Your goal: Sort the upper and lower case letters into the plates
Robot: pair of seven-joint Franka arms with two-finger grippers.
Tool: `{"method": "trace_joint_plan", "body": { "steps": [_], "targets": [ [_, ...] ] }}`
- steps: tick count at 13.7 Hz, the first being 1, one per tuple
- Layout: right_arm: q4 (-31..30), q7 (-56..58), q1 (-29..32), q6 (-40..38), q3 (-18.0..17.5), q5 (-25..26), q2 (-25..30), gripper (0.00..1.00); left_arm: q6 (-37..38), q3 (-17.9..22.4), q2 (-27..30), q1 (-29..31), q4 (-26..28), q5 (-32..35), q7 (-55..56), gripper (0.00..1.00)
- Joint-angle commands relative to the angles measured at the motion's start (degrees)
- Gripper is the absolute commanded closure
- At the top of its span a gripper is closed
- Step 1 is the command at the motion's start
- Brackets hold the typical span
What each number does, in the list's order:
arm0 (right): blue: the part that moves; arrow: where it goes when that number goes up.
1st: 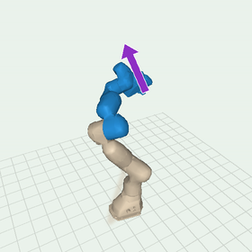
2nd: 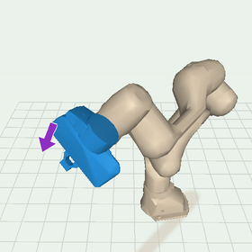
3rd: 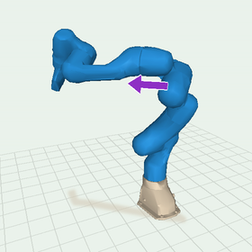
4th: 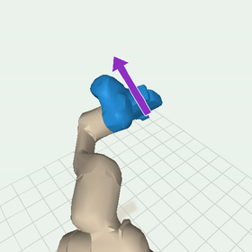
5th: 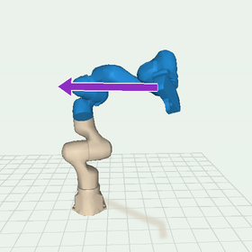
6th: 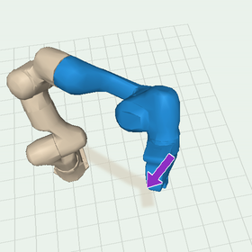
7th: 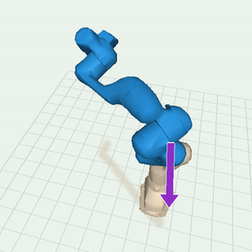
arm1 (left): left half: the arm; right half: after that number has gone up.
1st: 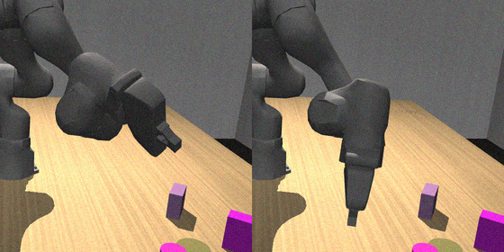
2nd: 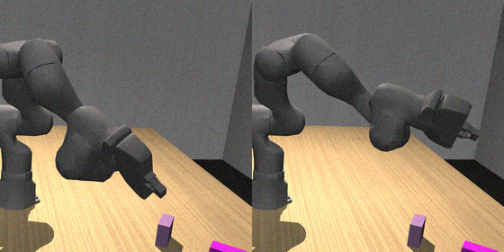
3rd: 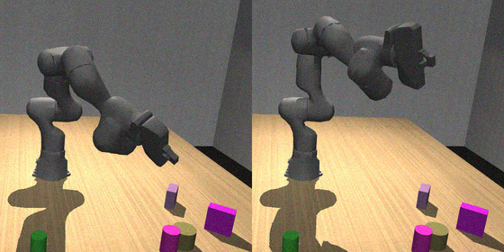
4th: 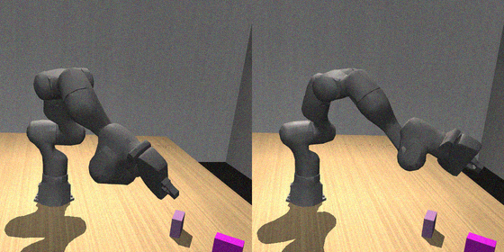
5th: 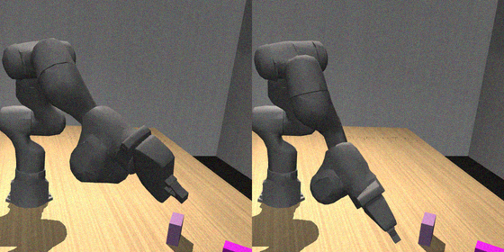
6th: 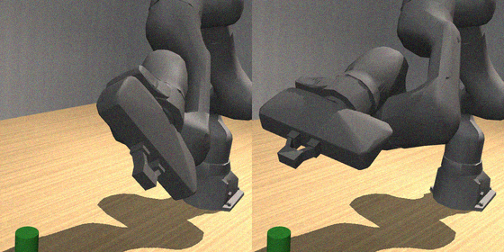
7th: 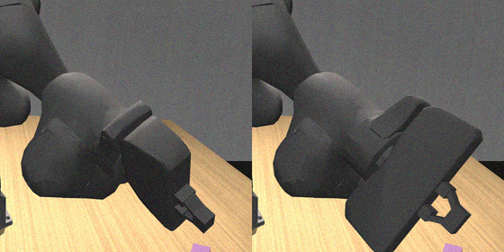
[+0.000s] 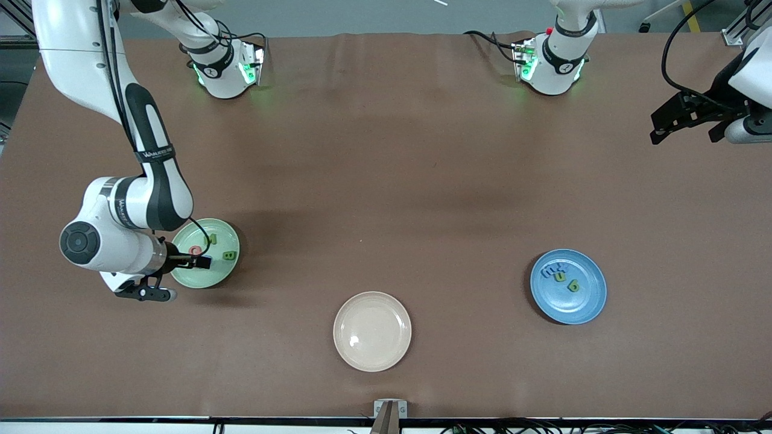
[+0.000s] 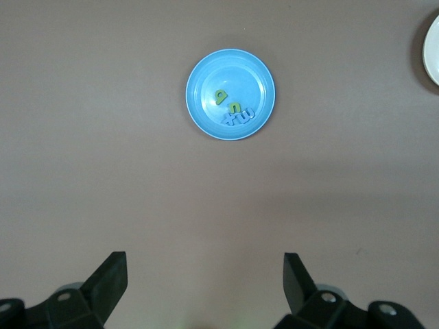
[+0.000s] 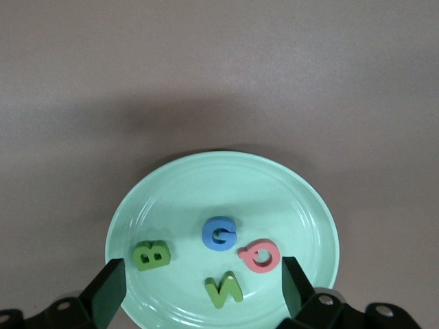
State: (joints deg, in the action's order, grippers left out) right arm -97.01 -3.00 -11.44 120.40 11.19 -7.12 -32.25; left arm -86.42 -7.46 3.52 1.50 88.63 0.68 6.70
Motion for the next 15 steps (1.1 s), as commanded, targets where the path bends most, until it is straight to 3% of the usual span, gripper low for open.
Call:
{"method": "trace_joint_plan", "body": {
  "steps": [1,7,11,15],
  "targets": [
    [2.0,0.2,0.8,-4.8,0.4,2.1,1.0,0.0,0.4,0.2,1.1,-0.1,0.6,0.5,-1.4,0.0],
    [10.9,-0.3,0.9,-18.4,3.4,2.2,4.6,0.0,0.4,-0.2,1.0,-0.2,0.6,0.6,-1.4,0.0],
    [20.0,0.2,1.0,-31.7,4.4,2.1,5.7,0.0,0.4,-0.3,1.0,-0.3,0.7,0.6,-1.4,0.0],
    [26.5,-0.1,2.5,-33.3,5.4,2.3,5.1,0.0,0.6,-0.3,1.1,-0.3,0.6,0.6,-1.4,0.0]
  ]
}}
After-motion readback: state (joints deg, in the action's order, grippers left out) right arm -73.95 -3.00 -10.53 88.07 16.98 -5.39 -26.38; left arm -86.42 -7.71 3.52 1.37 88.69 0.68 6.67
